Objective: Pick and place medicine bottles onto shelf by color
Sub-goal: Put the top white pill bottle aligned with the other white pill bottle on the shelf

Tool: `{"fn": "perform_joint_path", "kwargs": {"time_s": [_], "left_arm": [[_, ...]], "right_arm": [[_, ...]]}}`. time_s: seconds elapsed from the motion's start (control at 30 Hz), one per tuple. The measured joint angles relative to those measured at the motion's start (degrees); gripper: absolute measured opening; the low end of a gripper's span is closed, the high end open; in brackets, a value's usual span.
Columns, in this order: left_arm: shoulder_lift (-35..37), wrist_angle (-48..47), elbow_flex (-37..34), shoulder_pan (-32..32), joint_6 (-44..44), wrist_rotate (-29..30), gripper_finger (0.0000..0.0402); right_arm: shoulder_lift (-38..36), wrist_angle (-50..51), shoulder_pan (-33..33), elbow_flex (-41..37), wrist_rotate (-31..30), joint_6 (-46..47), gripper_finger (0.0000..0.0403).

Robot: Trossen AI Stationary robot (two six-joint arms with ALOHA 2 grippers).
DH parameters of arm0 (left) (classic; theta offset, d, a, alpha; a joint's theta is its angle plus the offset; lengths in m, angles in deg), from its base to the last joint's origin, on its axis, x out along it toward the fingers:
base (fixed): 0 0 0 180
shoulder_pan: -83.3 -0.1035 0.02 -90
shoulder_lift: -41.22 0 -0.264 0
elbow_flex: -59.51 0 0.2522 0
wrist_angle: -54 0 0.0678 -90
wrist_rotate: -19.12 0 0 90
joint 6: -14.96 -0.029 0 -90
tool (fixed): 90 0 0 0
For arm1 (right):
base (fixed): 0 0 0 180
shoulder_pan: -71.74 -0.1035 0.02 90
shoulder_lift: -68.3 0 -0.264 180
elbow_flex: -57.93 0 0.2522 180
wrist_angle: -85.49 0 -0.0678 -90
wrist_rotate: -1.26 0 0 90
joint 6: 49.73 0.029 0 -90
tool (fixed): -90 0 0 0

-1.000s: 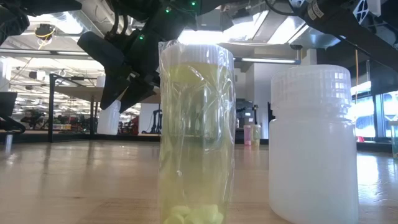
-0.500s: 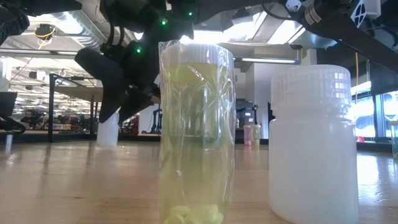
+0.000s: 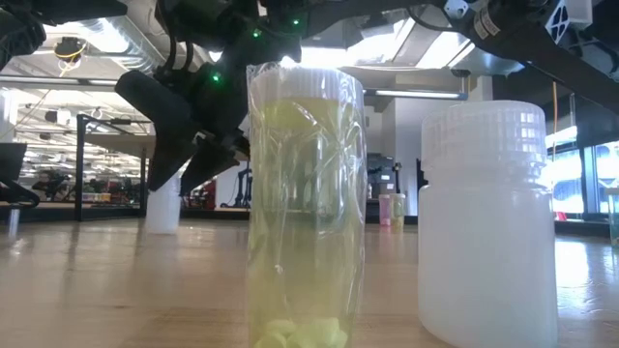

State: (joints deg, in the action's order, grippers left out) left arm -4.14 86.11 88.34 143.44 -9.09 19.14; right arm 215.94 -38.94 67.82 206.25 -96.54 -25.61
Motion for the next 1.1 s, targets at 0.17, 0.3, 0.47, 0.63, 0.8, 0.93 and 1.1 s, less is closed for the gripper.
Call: {"fn": "perform_joint_path", "kwargs": {"time_s": [0.17,0.3,0.47,0.63,0.8,0.93,1.1], "left_arm": [[0.00,0.00,0.00,0.00,0.04,-0.01,0.0279],[0.00,0.40,0.04,0.00,-2.73,0.00,0.0279],[0.02,1.74,4.82,0.00,-18.30,0.03,0.0279],[0.02,1.78,11.33,-0.65,-23.69,0.02,0.0279],[0.02,1.40,15.51,-0.76,-27.43,0.02,0.0279],[0.00,1.34,17.19,-0.74,-27.48,0.02,0.0279],[0.00,1.31,18.00,-0.74,-25.86,0.02,0.0279]], "right_arm": [[-0.02,0.02,0.00,0.00,-0.03,1.13,0.0212],[-0.02,0.41,0.00,0.23,0.01,1.46,0.0221],[-0.32,1.29,0.00,0.35,0.83,4.07,0.0220],[-0.35,1.88,0.00,0.37,1.87,5.45,0.0222],[-1.89,2.71,0.00,0.39,0.16,5.60,0.0222],[-4.57,4.52,0.00,0.39,-3.84,5.12,0.0222],[-8.97,4.99,-0.54,0.41,-4.70,3.25,0.0222]]}}
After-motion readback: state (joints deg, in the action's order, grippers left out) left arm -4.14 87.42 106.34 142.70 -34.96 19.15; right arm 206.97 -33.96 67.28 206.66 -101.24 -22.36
